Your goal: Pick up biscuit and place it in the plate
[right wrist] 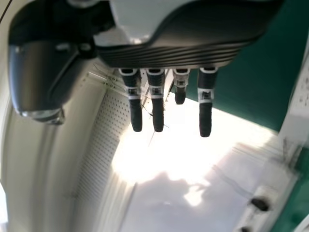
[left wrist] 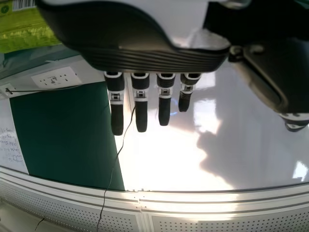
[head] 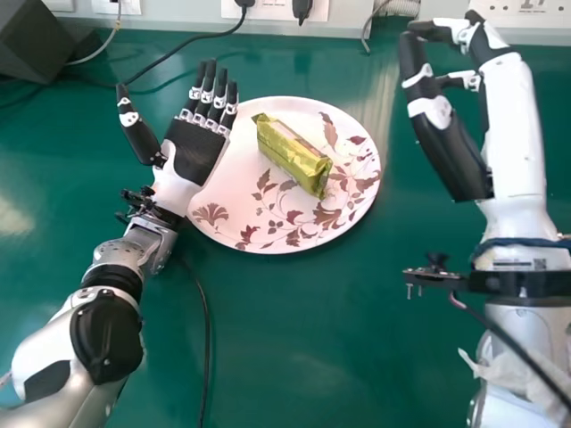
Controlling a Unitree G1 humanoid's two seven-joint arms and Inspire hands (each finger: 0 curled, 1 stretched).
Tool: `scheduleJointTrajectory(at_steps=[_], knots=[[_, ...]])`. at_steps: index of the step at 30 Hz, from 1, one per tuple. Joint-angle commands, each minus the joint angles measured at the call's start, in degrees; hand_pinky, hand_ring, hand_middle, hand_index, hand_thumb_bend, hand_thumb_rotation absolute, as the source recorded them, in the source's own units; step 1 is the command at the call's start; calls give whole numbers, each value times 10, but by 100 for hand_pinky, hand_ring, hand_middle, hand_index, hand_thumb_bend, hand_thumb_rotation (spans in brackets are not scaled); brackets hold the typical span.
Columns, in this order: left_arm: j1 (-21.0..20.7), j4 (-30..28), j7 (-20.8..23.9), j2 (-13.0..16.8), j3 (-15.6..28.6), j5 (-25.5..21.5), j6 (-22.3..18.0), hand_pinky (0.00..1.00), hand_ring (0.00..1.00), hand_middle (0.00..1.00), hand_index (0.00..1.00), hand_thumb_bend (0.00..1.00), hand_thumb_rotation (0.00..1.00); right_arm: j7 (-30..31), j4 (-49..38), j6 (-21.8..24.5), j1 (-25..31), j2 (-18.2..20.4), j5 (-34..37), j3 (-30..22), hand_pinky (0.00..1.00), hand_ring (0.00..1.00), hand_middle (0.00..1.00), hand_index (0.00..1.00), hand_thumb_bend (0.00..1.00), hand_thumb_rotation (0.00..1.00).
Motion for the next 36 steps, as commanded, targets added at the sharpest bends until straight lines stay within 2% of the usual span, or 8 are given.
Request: scheduleJointTrajectory(at_steps=[1, 10, 15, 20, 24, 27, 33, 36], knots=[[25, 7, -9, 4, -5, 9, -6, 76, 86, 94, 100, 100, 67, -22, 8, -32, 19, 6, 55, -12, 62, 74, 82, 81, 77, 64], [30, 2, -12, 1, -3, 5, -14, 72, 84, 93, 100, 100, 77, -57, 46, -115, 62, -9, 177, -35, 62, 76, 84, 81, 78, 70], [36, 1, -13, 4, -2, 4, -19, 79, 87, 94, 100, 100, 70, -57, 75, -164, 77, -6, 263, -40, 62, 76, 83, 81, 79, 66], [40, -7, -15, 2, -3, 3, -25, 85, 87, 94, 100, 100, 73, -65, 109, -213, 91, 1, 317, -37, 61, 76, 82, 82, 79, 67], [46, -12, -17, 6, -3, 2, -26, 85, 86, 94, 100, 100, 71, -65, 134, -249, 106, 15, 367, -23, 61, 75, 82, 81, 80, 67], [49, -15, -23, 10, 0, -1, -27, 84, 87, 93, 99, 100, 70, -66, 151, -272, 117, 21, 389, -14, 61, 75, 81, 80, 81, 70], [47, -16, -29, 16, 11, -13, -38, 87, 88, 93, 98, 100, 67, -65, 195, -322, 125, 24, 411, 2, 62, 75, 81, 80, 82, 66], [52, -19, -34, 19, 10, -11, -40, 85, 88, 94, 99, 100, 69, -65, 219, -350, 128, 24, 415, 9, 62, 75, 82, 81, 82, 65]])
